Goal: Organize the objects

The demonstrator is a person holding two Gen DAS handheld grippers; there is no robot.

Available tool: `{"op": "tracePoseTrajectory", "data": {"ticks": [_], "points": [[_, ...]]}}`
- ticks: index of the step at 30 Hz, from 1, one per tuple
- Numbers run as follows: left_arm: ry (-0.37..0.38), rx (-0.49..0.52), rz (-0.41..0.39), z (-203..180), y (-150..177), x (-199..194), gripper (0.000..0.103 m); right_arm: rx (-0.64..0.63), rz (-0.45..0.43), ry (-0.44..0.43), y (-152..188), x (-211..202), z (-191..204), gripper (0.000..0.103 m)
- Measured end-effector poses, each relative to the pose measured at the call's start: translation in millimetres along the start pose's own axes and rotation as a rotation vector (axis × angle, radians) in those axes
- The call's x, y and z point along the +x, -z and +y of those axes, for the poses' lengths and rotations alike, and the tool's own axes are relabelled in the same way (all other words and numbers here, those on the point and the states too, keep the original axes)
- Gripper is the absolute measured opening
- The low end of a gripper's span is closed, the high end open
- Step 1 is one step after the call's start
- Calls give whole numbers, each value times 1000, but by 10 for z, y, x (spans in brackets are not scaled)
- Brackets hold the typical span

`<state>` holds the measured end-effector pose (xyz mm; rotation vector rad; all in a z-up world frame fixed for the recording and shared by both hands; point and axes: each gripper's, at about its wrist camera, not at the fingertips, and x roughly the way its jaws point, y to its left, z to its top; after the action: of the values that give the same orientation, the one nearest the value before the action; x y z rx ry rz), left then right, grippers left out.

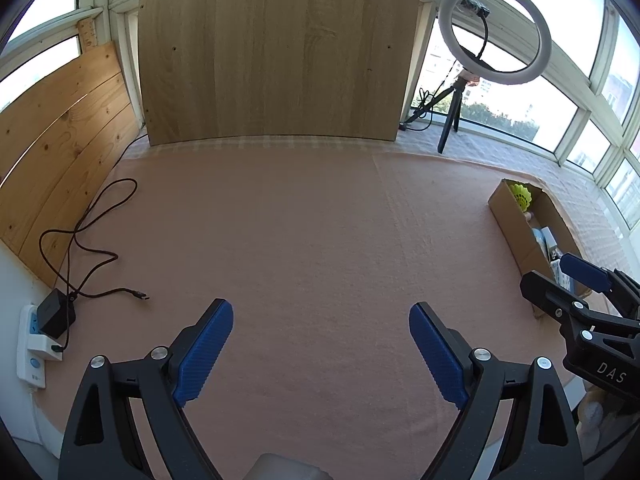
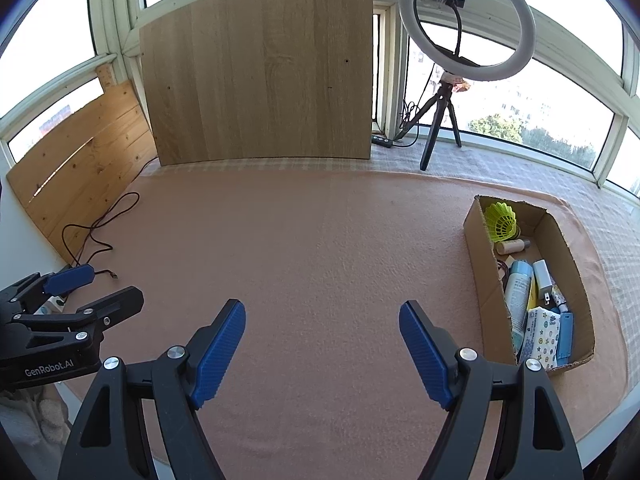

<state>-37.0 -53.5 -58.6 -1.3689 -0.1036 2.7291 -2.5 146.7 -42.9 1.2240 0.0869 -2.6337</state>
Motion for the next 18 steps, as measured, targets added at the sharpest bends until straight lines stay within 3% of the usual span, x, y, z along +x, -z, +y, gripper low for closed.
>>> {"op": "tracePoseTrajectory", "data": {"ticks": [18], "points": [[10,-17,20,55,-38,148,97,1,18,-2,1,98,-16,76]]}}
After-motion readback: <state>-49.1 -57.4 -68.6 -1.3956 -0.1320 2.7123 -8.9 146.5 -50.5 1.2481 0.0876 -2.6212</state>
